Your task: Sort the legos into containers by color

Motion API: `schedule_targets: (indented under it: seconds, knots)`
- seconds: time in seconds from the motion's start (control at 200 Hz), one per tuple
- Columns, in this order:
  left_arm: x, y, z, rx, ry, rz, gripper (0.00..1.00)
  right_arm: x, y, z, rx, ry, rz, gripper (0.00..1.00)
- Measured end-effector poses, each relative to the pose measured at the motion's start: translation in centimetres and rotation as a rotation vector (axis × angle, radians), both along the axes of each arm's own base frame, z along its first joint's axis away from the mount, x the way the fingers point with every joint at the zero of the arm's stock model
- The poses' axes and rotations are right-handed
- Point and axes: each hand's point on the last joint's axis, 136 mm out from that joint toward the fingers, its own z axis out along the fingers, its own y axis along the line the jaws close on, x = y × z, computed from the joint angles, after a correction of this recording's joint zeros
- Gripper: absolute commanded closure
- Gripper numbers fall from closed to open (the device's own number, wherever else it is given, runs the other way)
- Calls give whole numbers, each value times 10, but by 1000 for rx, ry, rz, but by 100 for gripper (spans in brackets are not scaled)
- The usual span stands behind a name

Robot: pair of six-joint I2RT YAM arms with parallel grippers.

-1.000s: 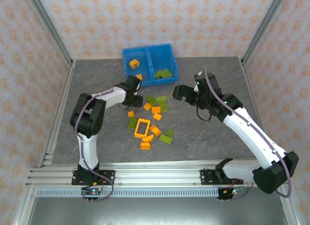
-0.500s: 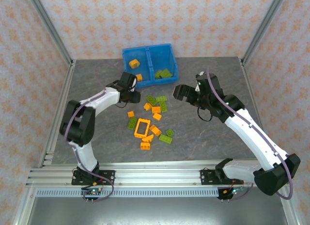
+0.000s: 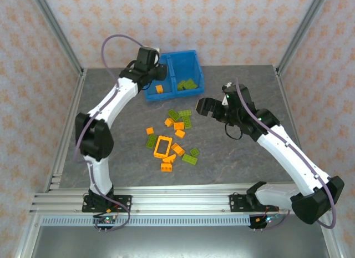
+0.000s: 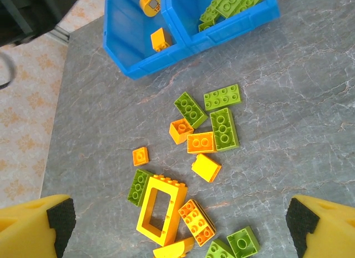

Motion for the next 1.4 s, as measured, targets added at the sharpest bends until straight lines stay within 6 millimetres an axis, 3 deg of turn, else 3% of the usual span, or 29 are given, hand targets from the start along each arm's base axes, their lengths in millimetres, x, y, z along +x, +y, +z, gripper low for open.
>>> schedule_targets:
  seconds: [0.15,0.285,0.455,0.731,0.836,0.901,1.086,1.156,1.261,1.396]
  knots:
    - [34,4,-59,34,80,36,56,-7,-2,6,16,-15,0,1]
    - [58,5,-87,46,119,57,52,-12,-5,11,31,-29,-2,1]
    - [67,2,-87,17,121,80,40,-13,-5,10,32,-24,-3,1]
    - [63,1,-71,-36,111,106,39,-15,-4,9,29,-19,2,1]
    - [38,5,-57,-65,123,109,39,-15,-4,8,29,-18,2,1]
    - [14,10,-37,-95,112,115,40,-15,-4,7,28,-18,1,1]
    - [-78,34,47,-212,1,148,41,-14,-3,-2,25,-3,-3,1]
    - [-114,42,61,-252,-27,168,41,-11,-2,-4,23,1,-3,0]
    - [-161,46,42,-284,6,191,41,-3,3,-8,25,-2,-2,1]
    - [-200,44,-18,-256,160,219,40,7,12,-15,27,4,5,1]
